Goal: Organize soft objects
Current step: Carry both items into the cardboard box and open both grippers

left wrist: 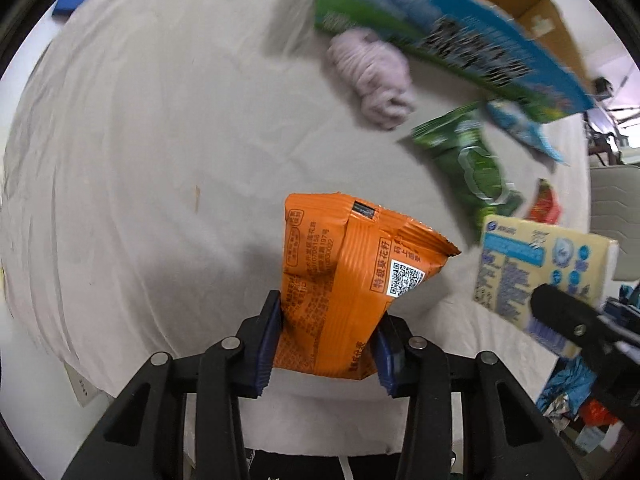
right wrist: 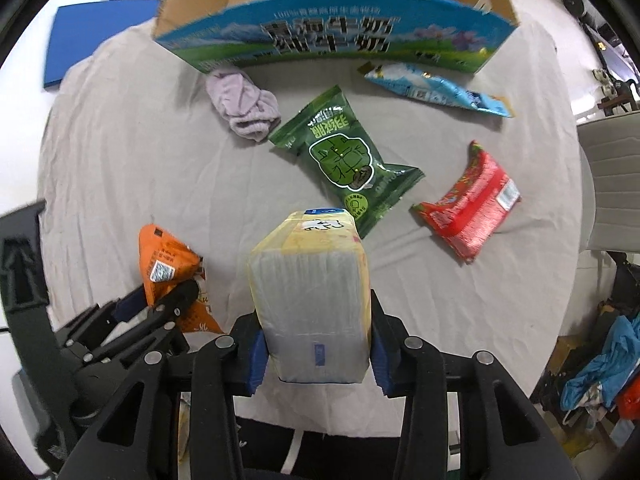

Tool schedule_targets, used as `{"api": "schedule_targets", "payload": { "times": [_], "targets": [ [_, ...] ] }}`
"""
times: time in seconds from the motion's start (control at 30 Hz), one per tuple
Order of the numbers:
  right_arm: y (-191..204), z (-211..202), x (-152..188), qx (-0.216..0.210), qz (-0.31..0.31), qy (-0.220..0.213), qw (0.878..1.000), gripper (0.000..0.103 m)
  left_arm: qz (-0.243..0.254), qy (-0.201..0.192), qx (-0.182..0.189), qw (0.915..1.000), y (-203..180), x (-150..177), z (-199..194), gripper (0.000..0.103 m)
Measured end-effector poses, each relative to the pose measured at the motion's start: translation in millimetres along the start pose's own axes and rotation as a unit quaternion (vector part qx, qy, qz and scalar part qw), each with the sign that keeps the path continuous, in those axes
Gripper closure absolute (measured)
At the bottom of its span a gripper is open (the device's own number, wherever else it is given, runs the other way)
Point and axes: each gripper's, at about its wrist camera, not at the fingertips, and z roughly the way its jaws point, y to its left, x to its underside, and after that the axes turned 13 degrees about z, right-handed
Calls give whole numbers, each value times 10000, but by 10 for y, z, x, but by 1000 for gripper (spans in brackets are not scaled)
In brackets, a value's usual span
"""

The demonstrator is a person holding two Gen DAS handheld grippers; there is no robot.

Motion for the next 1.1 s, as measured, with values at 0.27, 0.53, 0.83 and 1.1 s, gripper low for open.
{"api": "schedule_targets", "payload": {
  "times": [0.27,0.53,0.83,1.1],
  "targets": [
    [-137,-572,-21,-134,-160,-369,9991,59,189,-634,115,9977,-266,-375,-799,65],
    [-282,-1149,-578,-215,-235,-855,9958,59,381,-1027,113,9939,-528,-1132,-1077,65],
    [-364,-1508,-1613,-102,-192,-1394,9900,59,389,-1190,115,9921,-646,-2239,-1093,65],
    [-372,-1240,-2506,-281,-27,-1434,9893,59,281,-987,-14,9947,-660,-3134,-710,65]
  ]
}}
